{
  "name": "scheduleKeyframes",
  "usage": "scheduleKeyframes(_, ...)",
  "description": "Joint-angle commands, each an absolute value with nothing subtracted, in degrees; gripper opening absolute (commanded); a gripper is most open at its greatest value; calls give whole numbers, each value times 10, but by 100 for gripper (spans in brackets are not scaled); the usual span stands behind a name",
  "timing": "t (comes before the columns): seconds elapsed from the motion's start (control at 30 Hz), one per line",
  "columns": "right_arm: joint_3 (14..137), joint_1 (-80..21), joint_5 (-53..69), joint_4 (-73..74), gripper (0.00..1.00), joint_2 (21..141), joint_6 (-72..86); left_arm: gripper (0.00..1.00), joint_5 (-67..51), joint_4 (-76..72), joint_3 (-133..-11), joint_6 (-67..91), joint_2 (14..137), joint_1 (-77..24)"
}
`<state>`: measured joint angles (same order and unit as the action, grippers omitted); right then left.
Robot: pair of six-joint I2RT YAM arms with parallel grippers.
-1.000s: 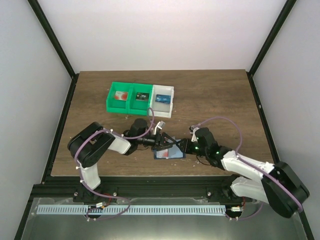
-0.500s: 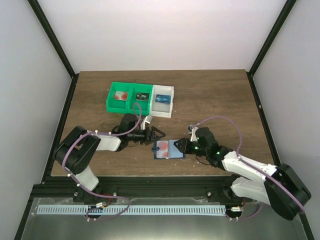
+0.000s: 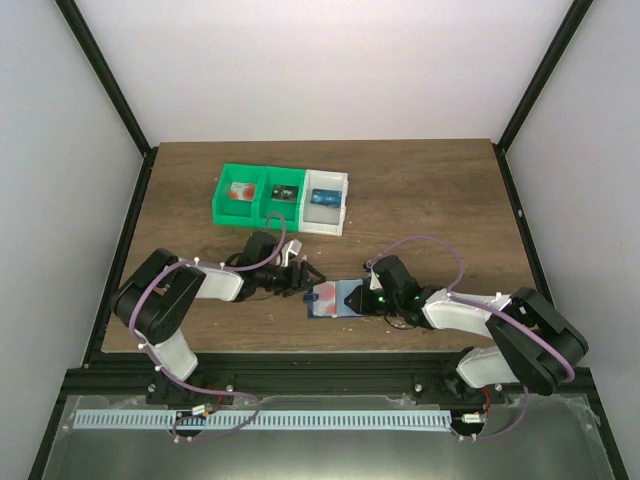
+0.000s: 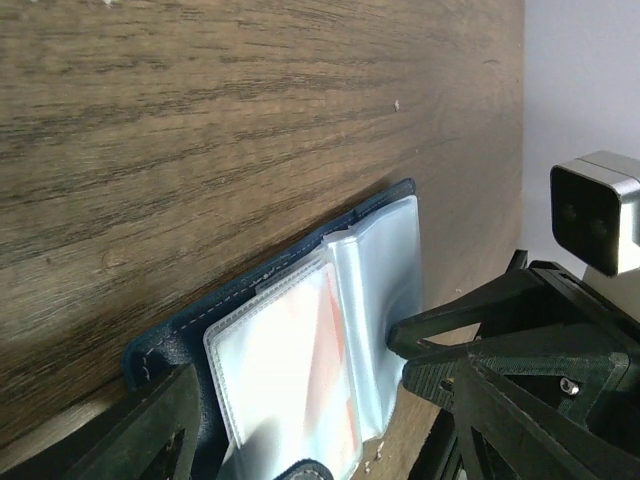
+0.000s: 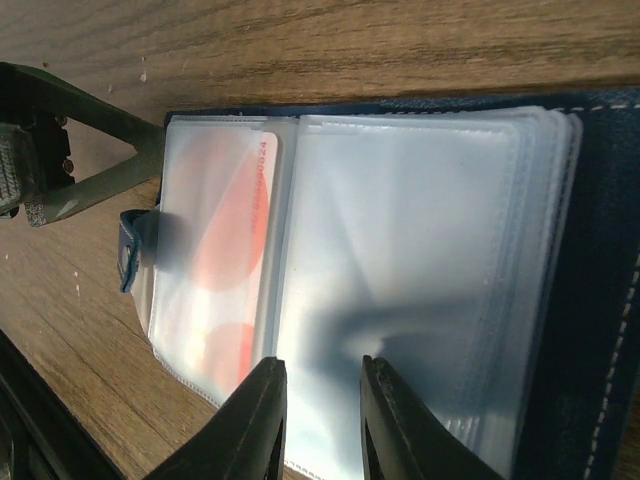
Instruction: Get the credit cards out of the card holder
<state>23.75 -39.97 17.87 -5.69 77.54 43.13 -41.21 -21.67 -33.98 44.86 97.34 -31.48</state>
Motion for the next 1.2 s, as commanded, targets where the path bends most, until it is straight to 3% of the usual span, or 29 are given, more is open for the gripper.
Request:
scheduleKeyframes(0.0, 249, -403, 164, -50, 23, 770, 424, 71, -419, -231, -347, 445, 989, -314)
scheduleKeyframes(0.47, 241, -404, 156, -59, 23, 761, 425, 69, -472, -315, -331, 508, 994, -317)
scheduleKeyframes(1.17, 236, -403, 161, -71, 23, 744, 426, 68, -465, -301, -352, 525, 954, -354)
